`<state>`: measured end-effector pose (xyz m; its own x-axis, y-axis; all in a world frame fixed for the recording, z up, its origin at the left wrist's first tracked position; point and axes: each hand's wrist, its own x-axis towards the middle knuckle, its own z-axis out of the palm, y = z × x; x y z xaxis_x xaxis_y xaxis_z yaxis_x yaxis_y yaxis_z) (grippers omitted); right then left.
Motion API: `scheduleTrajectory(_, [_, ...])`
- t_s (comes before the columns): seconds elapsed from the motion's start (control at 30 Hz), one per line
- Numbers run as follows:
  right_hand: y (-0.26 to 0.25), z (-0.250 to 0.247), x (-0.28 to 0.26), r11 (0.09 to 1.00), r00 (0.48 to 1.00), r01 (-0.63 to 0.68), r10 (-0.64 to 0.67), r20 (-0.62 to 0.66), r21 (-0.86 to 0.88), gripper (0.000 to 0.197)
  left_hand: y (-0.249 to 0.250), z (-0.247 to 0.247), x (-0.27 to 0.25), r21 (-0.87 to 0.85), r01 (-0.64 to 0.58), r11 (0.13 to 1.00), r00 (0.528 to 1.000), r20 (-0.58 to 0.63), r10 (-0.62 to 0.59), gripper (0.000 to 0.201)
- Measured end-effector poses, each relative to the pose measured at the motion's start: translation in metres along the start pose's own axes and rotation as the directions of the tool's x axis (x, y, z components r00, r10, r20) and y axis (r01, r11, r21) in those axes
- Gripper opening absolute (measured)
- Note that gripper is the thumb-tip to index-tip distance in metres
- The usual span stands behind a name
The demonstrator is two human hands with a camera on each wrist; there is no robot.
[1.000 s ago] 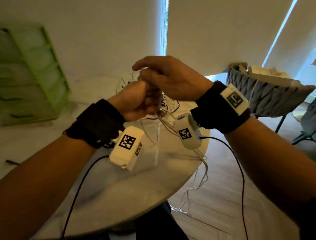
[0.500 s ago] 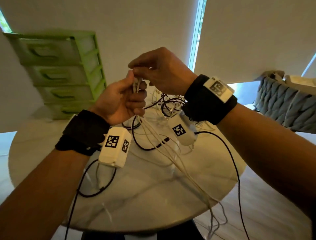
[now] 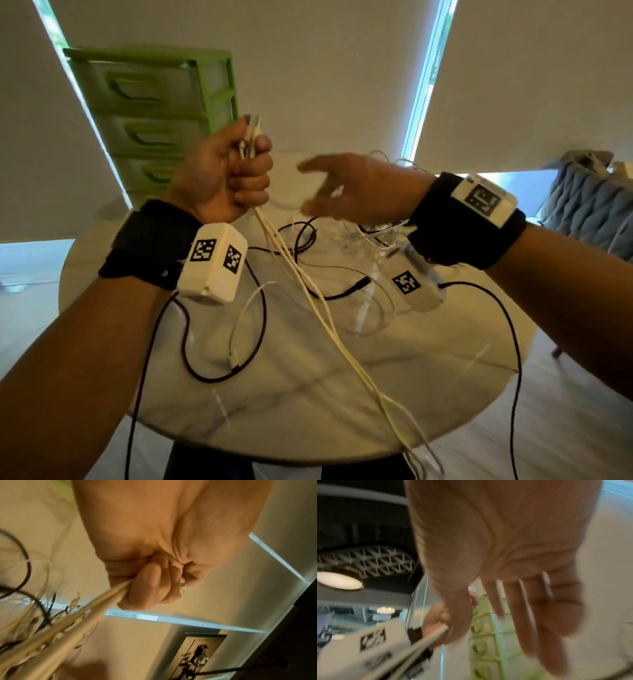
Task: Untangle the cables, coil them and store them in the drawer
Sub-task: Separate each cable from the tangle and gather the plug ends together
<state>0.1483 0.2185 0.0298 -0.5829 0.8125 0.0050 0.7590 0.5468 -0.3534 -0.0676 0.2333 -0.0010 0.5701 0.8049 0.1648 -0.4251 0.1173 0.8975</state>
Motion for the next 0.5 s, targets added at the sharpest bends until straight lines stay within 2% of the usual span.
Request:
scheduleTrajectory(0.03, [0.011,0.006,-0.007,0.981,0.985,-0.079,0.105,0.14,-0.178,0.07,0.005,-0.006,-0.004,-0.022,-0.012,1.0,1.0,0.008,0.012,0.028])
scheduleTrajectory(0.07, [0.021,0.012,-0.014,0.927,0.947,-0.126,0.219,0.236,-0.354,0.074,0.009,-0.011,-0.008,-0.028,-0.022,0.999,1.0,-0.003,0.022,0.028])
scheduleTrajectory(0.1, [0.032,0.019,-0.019,0.854,0.911,-0.153,0.317,0.263,-0.498,0.077,0.012,-0.015,-0.011,-0.016,-0.028,0.999,0.999,-0.026,0.028,0.029])
scheduleTrajectory(0.17, [0.053,0.024,-0.02,0.749,0.887,-0.217,0.419,0.194,-0.626,0.08,0.015,-0.015,-0.016,0.021,-0.041,0.999,0.997,-0.065,0.042,0.031])
scheduleTrajectory(0.3, [0.079,0.024,-0.005,0.714,0.858,-0.38,0.51,0.065,-0.588,0.077,0.013,-0.008,-0.014,0.06,-0.069,0.996,0.984,-0.161,0.077,0.032])
scheduleTrajectory(0.43, [0.073,0.036,0.016,0.855,0.863,-0.372,0.462,0.204,-0.362,0.057,0.01,-0.005,-0.007,0.048,-0.078,0.996,0.979,-0.184,0.086,0.031])
scheduleTrajectory(0.5, [0.062,0.043,0.028,0.878,0.877,-0.324,0.418,0.236,-0.353,0.058,0.01,-0.006,-0.004,0.035,-0.083,0.996,0.979,-0.185,0.088,0.031])
